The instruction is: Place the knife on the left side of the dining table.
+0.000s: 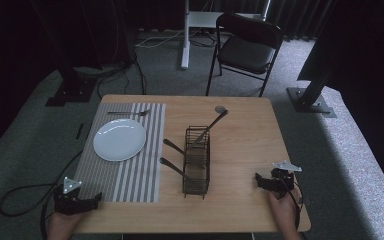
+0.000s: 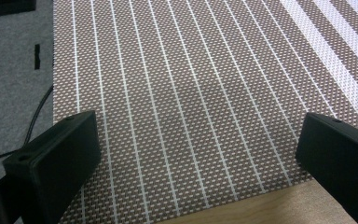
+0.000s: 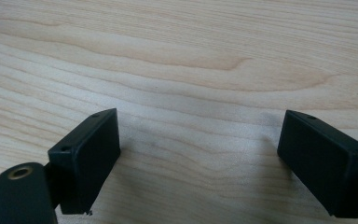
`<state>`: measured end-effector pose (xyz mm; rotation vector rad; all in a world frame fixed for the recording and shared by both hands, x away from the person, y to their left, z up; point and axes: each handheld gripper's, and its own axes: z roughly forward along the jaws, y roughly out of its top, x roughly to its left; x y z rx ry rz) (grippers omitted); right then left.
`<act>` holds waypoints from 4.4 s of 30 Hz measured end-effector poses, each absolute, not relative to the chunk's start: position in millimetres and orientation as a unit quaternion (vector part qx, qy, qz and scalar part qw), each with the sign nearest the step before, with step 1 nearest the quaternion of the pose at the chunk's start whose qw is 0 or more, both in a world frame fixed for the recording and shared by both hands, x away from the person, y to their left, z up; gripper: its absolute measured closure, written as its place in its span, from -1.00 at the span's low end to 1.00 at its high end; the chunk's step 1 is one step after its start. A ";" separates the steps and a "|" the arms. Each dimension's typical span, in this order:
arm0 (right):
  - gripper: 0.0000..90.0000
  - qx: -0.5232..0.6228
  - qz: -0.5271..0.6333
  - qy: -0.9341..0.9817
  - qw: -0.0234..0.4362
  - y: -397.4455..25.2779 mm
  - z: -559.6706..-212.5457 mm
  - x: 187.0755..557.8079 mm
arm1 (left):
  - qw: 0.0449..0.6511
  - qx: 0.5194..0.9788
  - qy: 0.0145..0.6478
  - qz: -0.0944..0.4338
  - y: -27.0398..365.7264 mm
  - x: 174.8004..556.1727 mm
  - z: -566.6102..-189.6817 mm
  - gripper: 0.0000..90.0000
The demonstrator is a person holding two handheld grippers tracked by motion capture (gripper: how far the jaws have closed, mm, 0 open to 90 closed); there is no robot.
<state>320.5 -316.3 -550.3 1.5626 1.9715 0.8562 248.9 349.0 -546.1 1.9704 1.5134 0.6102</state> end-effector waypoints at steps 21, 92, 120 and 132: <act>-0.74 0.573 0.312 0.719 0.240 -316.4 -550.4 320.7 | 0.286 0.746 0.560 0.222 350.9 249.5 -544.8 -0.98; -0.74 0.573 0.312 0.718 0.241 -316.4 -550.5 320.7 | 0.406 0.828 0.356 0.151 200.5 257.4 -436.2 -0.91; -0.74 0.573 0.312 0.719 0.241 -316.6 -550.6 320.7 | 0.429 0.841 0.308 0.121 128.2 277.3 -402.7 -0.66; -0.74 0.573 0.312 0.719 0.241 -316.6 -550.6 320.8 | 0.429 0.829 0.344 0.100 122.0 288.3 -403.9 0.11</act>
